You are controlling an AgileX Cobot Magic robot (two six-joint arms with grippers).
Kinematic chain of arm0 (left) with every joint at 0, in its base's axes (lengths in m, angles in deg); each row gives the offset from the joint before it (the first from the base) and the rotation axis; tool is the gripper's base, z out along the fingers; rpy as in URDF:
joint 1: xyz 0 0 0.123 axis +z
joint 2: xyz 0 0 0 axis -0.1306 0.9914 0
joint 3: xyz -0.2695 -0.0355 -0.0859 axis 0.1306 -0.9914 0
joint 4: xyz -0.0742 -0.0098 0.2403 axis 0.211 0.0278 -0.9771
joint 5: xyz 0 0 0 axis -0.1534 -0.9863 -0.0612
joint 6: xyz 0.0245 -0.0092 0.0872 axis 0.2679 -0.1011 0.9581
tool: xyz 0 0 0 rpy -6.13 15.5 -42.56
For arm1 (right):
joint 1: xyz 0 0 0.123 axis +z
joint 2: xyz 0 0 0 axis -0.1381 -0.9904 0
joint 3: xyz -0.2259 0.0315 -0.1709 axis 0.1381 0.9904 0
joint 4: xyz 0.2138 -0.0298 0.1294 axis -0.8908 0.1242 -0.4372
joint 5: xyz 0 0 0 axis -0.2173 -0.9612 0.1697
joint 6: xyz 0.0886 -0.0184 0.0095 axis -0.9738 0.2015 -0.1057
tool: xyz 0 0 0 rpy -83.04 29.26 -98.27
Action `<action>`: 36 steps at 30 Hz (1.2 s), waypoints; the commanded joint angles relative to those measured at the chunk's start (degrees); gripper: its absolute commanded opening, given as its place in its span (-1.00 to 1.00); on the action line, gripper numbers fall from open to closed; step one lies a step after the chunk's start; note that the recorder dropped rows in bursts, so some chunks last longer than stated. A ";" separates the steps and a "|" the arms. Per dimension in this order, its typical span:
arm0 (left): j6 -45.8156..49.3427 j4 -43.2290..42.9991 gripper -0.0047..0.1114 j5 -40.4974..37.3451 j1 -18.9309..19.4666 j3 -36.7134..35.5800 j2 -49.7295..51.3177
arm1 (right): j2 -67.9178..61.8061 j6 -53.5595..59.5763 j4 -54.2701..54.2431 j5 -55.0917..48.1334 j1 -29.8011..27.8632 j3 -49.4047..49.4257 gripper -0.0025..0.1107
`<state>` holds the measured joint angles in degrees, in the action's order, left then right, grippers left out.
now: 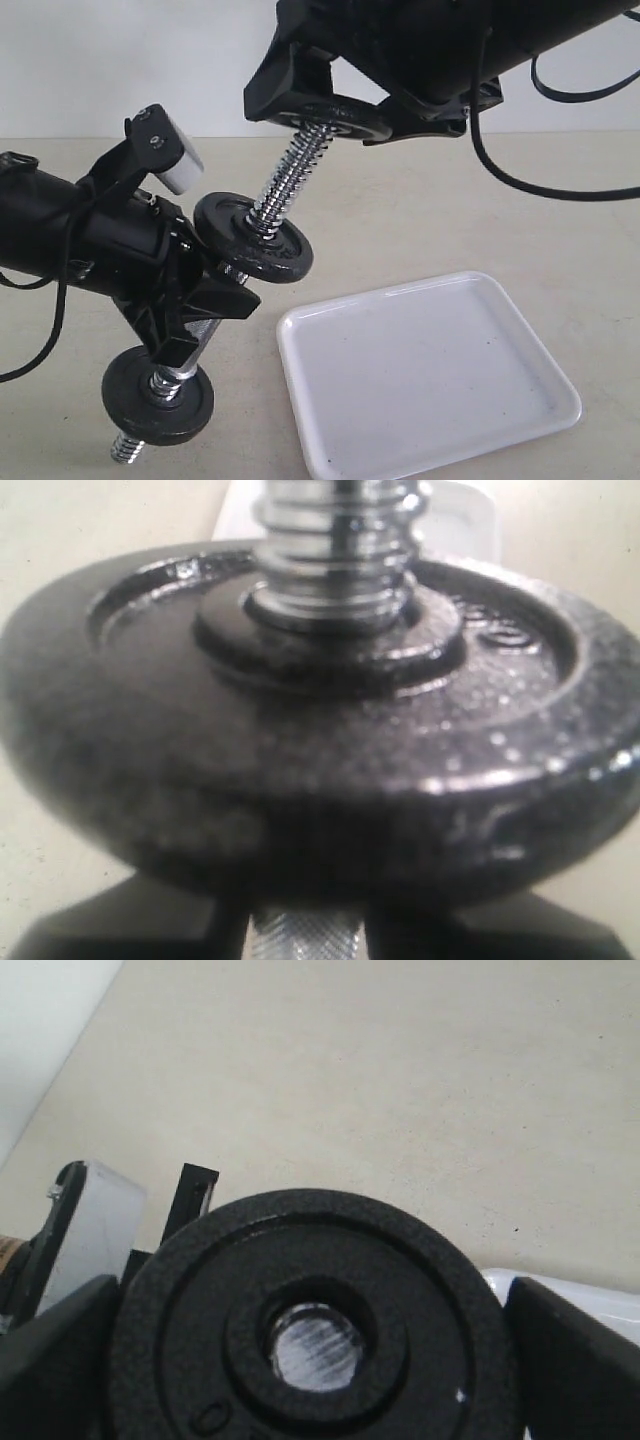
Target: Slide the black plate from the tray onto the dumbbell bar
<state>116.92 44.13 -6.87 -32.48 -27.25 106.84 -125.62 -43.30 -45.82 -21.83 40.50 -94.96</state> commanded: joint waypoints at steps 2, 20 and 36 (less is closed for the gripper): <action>1.37 11.29 -0.84 -0.14 -0.42 4.01 -3.03 | 0.37 0.78 -2.09 2.35 0.14 -0.73 -0.96; 0.40 11.29 -0.84 1.98 -0.42 4.01 -3.03 | 0.37 2.23 -2.09 0.17 0.14 -0.73 -0.95; -0.85 11.29 -0.84 5.38 -0.32 4.01 -3.03 | 0.37 2.92 -2.08 -1.40 0.14 -0.73 0.12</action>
<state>116.68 45.58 -4.55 -32.58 -26.89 106.95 -125.53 -41.81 -46.69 -20.82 40.50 -95.32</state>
